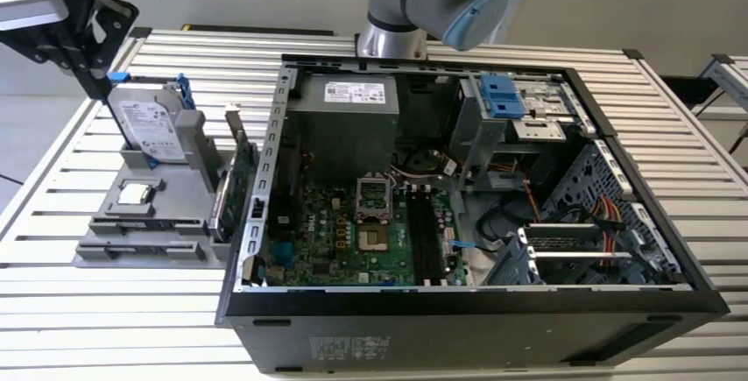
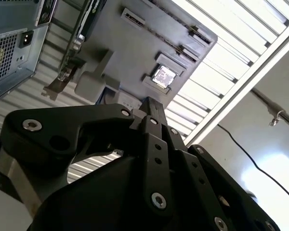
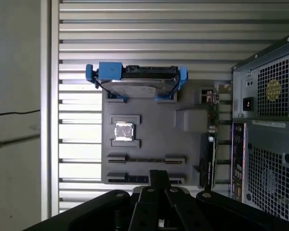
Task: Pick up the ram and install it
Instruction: 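Reach for the ram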
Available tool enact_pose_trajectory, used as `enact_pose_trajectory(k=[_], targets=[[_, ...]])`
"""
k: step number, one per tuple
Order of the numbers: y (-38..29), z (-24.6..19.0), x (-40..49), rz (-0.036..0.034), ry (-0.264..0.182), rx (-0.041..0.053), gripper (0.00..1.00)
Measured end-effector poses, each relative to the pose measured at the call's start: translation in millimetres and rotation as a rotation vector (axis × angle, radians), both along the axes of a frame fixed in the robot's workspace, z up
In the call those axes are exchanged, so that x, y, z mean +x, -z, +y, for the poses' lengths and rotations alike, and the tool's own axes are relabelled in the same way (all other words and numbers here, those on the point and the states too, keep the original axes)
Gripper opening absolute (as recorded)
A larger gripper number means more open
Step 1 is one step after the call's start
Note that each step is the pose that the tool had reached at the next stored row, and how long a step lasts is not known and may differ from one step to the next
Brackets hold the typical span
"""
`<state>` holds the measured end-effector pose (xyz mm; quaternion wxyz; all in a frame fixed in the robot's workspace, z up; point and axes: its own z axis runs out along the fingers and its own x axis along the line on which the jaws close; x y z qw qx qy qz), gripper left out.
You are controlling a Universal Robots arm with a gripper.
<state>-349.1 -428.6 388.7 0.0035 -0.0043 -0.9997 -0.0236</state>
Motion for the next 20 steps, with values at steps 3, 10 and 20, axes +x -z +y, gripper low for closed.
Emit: enact_pose_trajectory(k=[3, 10, 20], targets=[[0.3, -2.6, 0.0, 0.0, 0.0, 0.0, 0.0], [0.7, -9.8, 0.3, 0.0001, -0.001, 0.0, 0.0], [1.1, -20.8, 0.3, 0.0001, -0.001, 0.0, 0.0]])
